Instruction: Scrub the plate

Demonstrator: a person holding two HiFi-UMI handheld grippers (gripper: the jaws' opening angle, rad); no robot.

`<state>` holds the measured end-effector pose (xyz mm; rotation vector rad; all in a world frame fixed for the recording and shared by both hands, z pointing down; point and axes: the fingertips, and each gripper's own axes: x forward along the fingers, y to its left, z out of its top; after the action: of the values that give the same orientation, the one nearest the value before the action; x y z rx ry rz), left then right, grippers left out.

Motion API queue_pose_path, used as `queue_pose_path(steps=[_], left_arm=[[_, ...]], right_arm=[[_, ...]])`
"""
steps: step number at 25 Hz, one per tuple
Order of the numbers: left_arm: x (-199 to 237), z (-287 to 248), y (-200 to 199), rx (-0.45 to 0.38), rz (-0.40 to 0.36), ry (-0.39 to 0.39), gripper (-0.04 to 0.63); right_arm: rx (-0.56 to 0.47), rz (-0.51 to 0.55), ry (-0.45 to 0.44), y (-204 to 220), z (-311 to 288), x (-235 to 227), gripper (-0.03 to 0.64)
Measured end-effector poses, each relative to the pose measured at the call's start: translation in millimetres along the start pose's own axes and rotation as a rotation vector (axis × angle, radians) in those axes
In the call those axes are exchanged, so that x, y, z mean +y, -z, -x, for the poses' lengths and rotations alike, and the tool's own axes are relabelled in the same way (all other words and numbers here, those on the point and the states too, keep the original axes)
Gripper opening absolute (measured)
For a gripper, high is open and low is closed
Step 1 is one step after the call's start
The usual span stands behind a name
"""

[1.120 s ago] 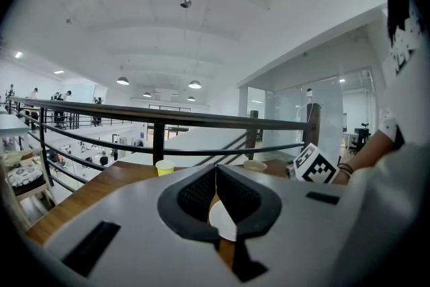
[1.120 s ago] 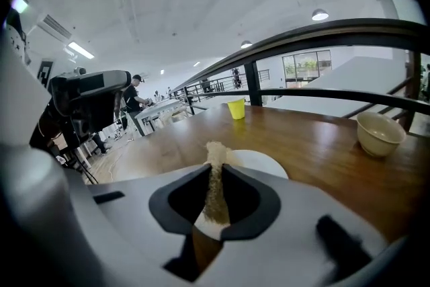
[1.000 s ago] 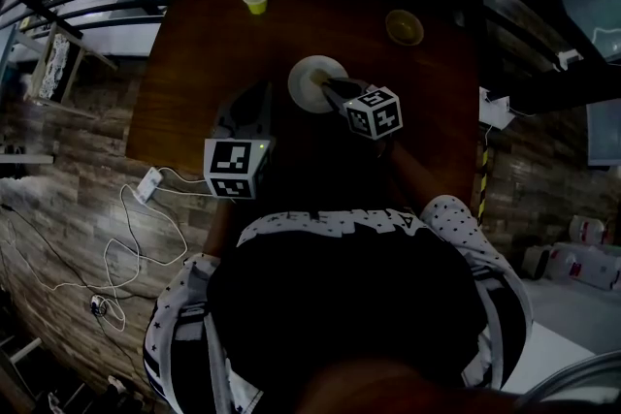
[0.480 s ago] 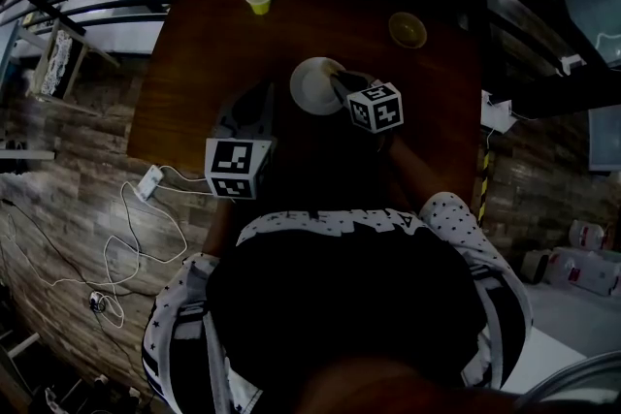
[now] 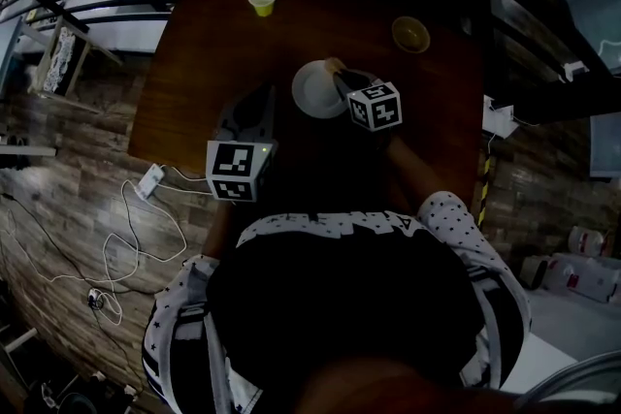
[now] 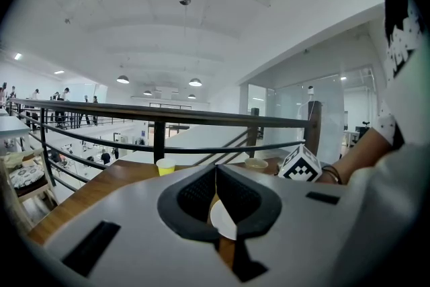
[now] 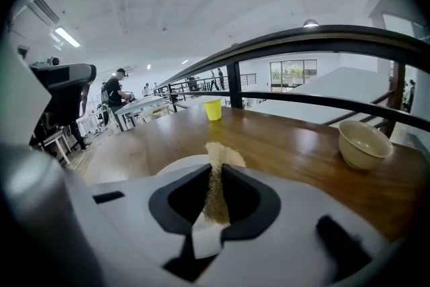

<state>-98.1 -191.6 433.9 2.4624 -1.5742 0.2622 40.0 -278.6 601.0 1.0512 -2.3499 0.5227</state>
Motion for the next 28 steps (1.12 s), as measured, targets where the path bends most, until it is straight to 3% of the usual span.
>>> queue_pose_path(steps=[28], left_arm=[[-3.7, 0.3, 0.5, -0.001, -0.004, 0.009, 0.014]], right_arm=[[0.044, -0.002, -0.060, 16.4, 1.0, 16.2, 0.051]])
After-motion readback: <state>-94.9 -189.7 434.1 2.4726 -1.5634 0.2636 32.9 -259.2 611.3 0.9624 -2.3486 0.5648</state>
